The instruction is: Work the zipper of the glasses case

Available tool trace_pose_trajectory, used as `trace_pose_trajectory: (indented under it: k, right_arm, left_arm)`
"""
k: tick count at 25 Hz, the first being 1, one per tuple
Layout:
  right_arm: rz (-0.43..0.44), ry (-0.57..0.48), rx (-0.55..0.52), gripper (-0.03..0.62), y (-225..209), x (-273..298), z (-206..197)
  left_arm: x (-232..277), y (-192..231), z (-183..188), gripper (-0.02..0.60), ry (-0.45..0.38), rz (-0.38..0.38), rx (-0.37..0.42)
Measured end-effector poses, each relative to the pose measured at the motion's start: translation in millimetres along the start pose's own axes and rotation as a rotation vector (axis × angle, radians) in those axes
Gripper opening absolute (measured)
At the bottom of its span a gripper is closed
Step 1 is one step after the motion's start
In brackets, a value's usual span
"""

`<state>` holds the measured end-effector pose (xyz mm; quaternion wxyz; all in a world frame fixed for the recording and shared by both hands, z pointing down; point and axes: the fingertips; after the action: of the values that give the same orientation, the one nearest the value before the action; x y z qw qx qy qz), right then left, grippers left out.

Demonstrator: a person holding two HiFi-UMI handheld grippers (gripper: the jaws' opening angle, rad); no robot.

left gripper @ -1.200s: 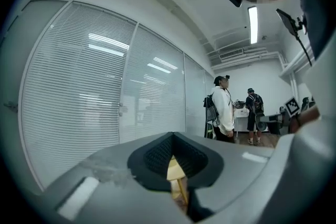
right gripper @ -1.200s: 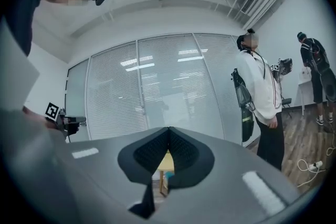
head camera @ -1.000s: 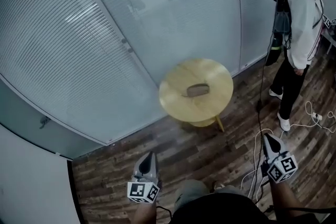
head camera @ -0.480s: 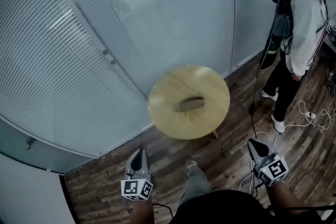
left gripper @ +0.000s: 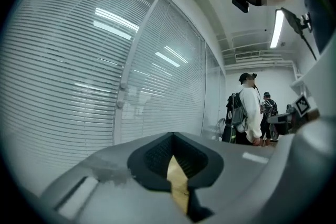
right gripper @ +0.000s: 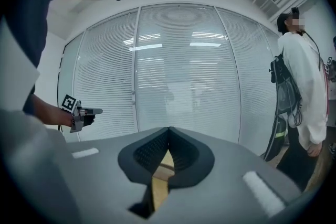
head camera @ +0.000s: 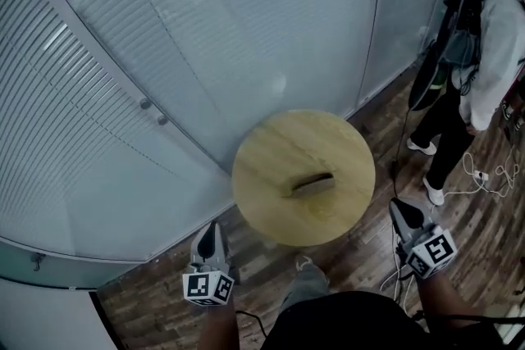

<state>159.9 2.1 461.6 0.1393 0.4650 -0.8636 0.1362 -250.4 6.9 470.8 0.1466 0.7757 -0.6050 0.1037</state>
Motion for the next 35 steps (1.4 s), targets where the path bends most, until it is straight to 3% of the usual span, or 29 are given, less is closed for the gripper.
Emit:
trace_pose_trajectory:
  k: [6, 13, 16, 20, 25, 30, 35]
  right_arm:
    - [-0.002, 0.025, 0.038, 0.008, 15.3, 55.2, 16.5]
    - [-0.021, 0.077, 0.037, 0.007, -0.7, 74.4, 16.3]
    - [0.026, 0.117, 0.01, 0.006, -2.5, 91.3, 14.5]
    - [0.111, 0.09, 0.022, 0.006, -2.0, 120.5, 23.4]
    - [0.231, 0.147, -0.017, 0.006, -9.8, 161.8, 19.7]
    - [0.326, 0.212, -0.211, 0.008, -16.9, 204.4, 0.0]
    - [0.391, 0.217, -0.205, 0.008, -10.0, 246.0, -2.7]
  left_arm:
    - [62.7, 49.6, 30.2, 0.003, -0.003, -0.038, 0.019]
    - [99.9, 16.4, 39.9, 0.003, -0.029, -0.156, 0.001]
    - [108.6, 3.3, 31.4, 0.003, -0.009, -0.17, -0.012]
    - [107.4, -11.4, 40.2, 0.003, -0.001, -0.167, -0.032]
    - [111.3, -43.6, 73.9, 0.003, -0.101, -0.265, 0.001]
    - [127.5, -39.4, 76.5, 0.003, -0.056, -0.18, 0.049]
    - [149.5, -31.2, 53.2, 0.003, 0.02, -0.137, 0.044]
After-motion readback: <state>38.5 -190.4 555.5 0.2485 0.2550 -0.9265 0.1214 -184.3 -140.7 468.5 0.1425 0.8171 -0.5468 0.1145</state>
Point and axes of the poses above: the fingertips, and each gripper's own axes: x forward along the fingers, y to its left, z out of its top, and after that the axes turned 13 degrees about y, right-handed
